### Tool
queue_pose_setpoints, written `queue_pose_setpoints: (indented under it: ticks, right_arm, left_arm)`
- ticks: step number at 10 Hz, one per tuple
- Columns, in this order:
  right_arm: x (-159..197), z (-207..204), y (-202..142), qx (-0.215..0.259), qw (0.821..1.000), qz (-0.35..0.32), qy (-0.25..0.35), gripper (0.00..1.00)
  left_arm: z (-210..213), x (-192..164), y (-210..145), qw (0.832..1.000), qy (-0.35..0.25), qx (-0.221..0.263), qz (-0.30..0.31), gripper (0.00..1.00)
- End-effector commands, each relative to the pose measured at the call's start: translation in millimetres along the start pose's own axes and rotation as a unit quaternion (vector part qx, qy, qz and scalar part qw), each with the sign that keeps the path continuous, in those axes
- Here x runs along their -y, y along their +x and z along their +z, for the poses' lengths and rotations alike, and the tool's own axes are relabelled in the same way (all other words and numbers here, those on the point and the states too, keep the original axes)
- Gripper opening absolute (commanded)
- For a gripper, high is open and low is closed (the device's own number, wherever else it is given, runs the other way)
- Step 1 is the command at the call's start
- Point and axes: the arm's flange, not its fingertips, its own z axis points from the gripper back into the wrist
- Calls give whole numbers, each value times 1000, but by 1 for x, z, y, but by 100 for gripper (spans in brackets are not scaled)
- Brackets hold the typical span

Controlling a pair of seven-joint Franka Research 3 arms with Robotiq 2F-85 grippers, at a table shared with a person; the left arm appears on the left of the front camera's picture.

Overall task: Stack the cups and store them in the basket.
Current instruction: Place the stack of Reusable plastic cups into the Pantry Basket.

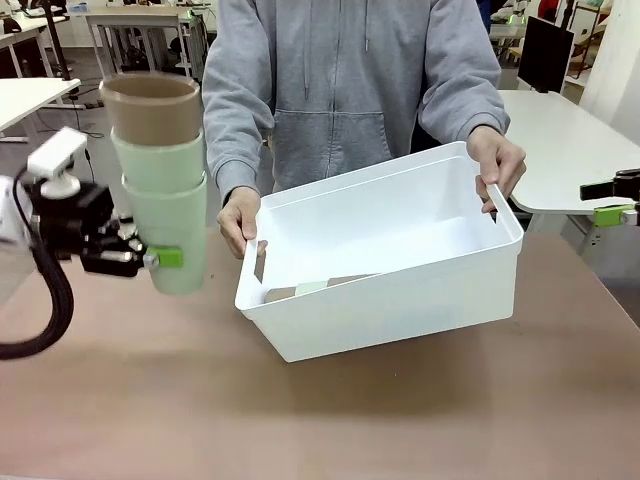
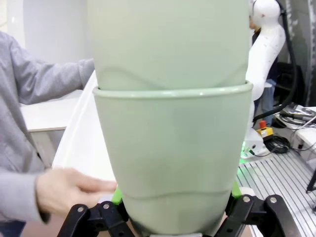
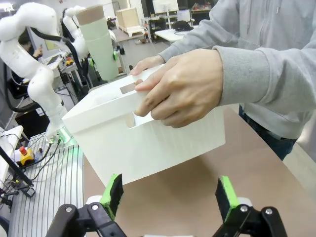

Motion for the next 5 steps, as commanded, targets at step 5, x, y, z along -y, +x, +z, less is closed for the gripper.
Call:
queue_pose_setpoints:
  ticks: [5]
  right_arm:
    - [-1, 2, 4, 4, 1000, -5, 1, 100]
  left_arm:
    - [-100, -44, 152, 969, 39, -245, 18, 84]
